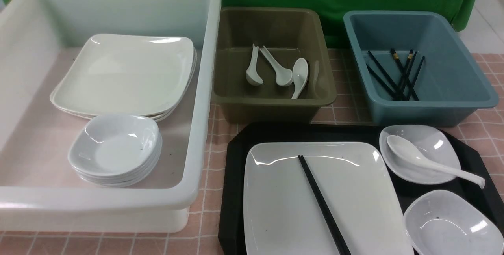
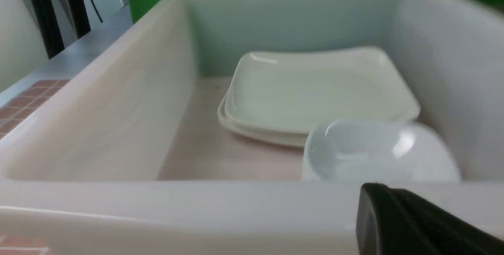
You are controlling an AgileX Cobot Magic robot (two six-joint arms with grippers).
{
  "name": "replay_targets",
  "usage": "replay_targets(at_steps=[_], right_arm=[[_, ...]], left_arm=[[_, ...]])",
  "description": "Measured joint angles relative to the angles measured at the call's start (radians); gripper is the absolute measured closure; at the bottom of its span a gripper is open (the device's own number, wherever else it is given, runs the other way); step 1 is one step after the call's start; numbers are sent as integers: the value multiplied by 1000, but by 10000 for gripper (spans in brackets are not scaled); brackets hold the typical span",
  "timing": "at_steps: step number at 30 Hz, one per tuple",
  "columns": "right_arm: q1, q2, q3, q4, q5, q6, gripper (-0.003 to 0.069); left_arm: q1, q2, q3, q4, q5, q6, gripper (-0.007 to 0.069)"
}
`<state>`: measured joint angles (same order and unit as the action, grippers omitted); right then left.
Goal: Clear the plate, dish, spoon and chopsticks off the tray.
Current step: Use the right arm to grab a soup spoon from the plate
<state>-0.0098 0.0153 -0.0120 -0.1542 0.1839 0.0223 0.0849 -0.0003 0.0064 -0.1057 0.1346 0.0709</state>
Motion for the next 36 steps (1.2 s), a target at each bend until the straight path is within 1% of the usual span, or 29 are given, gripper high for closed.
replay_targets(at_steps=[3,4,5,7,10,12,13,14,15,16,17,18,19,20,21,22,24,26,27,28,29,30,32,34,35,36], right_arm=[[0,0,0,0,0,0,412],[0,0,0,0,0,0,412],[0,0,0,0,0,0,412],[0,0,0,0,0,-3,412],[0,0,0,-12,0,-53,412],[0,0,0,-16,-16,-75,412],[0,0,2,-15,-35,-70,412],[0,0,3,-15,-35,-65,412],[0,0,9,8,-99,12,412],[0,0,9,12,-108,12,412],[0,0,9,43,-204,152,412],[0,0,9,51,-269,241,412],[0,0,9,57,-331,309,412],[0,0,9,57,-343,340,412],[0,0,9,66,-423,420,412],[0,0,9,69,-469,458,412],[0,0,9,71,-508,488,412],[0,0,9,72,-517,499,412],[0,0,9,72,-519,500,412],[0,0,9,75,-526,520,412],[0,0,9,76,-536,545,412],[0,0,9,77,-547,566,412],[0,0,9,79,-568,603,416],[9,3,0,65,-554,659,449],[12,6,-6,59,-543,676,462],[38,31,-58,9,-495,751,531]], left_arm=[[0,0,0,-171,-129,-46,620],[0,0,0,-171,-129,-46,620],[0,0,0,-233,-213,-62,620],[0,0,0,-278,-304,-122,620],[0,0,0,-300,-440,-253,620],[0,0,0,-294,-571,-352,620],[0,0,0,-286,-626,-379,620],[0,0,0,-280,-639,-397,620],[0,0,-20,-266,-706,-461,620],[0,0,-26,-263,-707,-467,620],[0,-1,-93,-249,-671,-506,620],[0,2,-153,-238,-617,-521,620],[0,16,-224,-223,-546,-528,620],[0,20,-239,-217,-530,-528,620],[0,75,-382,-152,-387,-532,620],[0,107,-448,-123,-284,-533,620],[0,218,-632,-77,-40,-515,620],[0,309,-754,-73,146,-459,620],[0,321,-768,-74,170,-448,620],[0,414,-869,-90,350,-358,620],[0,471,-919,-109,456,-297,620],[0,504,-944,-124,515,-249,620],[0,615,-1000,-168,707,-149,620],[0,699,-1007,-219,817,-93,620],[0,714,-1006,-229,836,-85,620],[0,769,-999,-270,887,-47,620]])
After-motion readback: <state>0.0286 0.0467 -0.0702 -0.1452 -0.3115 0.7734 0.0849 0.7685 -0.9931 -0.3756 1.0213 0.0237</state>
